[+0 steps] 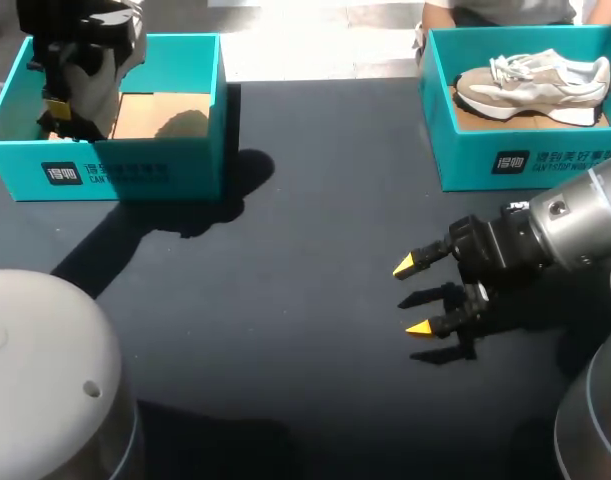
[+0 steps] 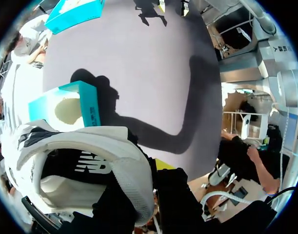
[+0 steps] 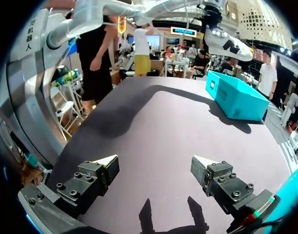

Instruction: Take the shoe out of the shoebox, open the shoe tongue, remove and reinsert the insole, then place the shoe into the shoebox

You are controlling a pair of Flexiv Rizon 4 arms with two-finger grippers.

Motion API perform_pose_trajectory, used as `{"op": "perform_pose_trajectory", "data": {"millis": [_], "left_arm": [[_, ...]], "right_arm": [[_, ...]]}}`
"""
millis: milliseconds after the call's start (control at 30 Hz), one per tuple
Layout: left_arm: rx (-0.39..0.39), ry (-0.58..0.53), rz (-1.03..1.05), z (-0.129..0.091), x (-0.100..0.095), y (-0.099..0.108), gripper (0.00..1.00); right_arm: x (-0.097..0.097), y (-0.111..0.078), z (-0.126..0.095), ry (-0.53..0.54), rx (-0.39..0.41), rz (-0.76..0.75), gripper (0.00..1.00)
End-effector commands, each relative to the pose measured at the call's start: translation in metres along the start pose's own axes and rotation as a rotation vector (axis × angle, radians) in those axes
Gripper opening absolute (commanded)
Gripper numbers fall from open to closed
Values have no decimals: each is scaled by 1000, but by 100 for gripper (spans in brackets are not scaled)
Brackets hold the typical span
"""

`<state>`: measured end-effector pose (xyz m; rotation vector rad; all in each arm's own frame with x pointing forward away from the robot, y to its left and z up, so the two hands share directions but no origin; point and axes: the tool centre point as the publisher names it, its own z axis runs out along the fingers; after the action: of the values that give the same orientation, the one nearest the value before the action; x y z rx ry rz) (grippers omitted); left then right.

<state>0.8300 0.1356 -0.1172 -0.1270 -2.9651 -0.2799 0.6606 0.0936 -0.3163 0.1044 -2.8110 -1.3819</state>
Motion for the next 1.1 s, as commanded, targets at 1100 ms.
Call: {"op": "perform_pose_trajectory", "data": {"millis": [1100], "left_arm": [[-278,-15,737,4,-49,127,0]], "right_arm": [[0,1,2,-2,5,1,100]]}}
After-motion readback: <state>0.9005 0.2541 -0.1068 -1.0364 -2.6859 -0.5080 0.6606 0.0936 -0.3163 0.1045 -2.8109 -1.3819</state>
